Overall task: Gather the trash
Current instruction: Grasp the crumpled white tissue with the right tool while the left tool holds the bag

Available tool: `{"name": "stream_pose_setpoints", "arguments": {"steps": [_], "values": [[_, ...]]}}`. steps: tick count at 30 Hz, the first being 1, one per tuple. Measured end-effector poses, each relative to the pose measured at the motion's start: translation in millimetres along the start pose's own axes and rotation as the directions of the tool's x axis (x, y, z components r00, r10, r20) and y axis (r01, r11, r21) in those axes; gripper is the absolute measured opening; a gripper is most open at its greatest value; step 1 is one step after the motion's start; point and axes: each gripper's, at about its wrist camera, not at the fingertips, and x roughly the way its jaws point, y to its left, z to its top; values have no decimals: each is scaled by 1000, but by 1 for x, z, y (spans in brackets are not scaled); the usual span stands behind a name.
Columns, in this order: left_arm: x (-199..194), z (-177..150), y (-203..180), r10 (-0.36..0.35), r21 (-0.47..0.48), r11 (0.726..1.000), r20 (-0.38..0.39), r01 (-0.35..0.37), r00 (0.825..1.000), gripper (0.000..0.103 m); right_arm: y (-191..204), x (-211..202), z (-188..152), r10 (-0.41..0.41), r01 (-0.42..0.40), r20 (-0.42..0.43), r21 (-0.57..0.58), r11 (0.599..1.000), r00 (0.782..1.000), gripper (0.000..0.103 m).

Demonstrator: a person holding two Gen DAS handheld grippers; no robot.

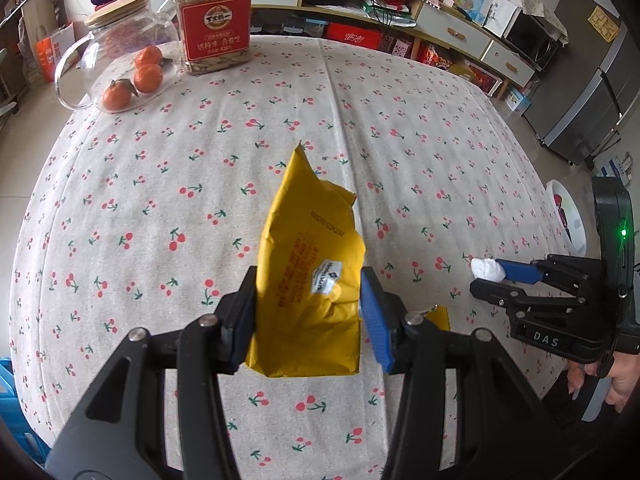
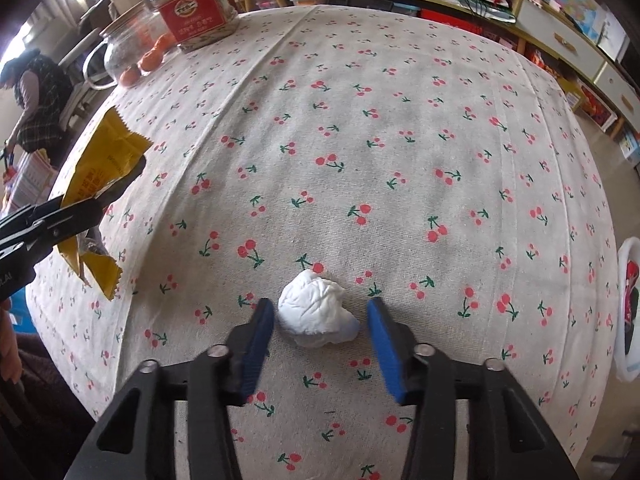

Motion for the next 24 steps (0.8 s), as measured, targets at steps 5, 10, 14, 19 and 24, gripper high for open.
{"name": "stream_pose_setpoints", "arguments": {"steps": [5,10,14,19,24], "values": [[-2,2,-6,-3,8,1000,7,3,1000,50,-4,-6,-1,5,-5,20,7,1000,1000,31],[-5,7,-16,-15,23,1000,16,15,1000,50,-17,-20,-1,8,-10,57,35,999,998,30],[-5,10,-27,-27,40,999,23,26,999,50,-35,-37,-5,2,-9,94,69,998,996,30],[-6,16,-48,-53,68,996,30,51,998,50,-59,-58,-12,-20,6,131,110,994,991,30],[-8,24,-74,-86,101,992,47,81,995,50,-88,-77,-21,-41,12,171,168,986,984,30]]}}
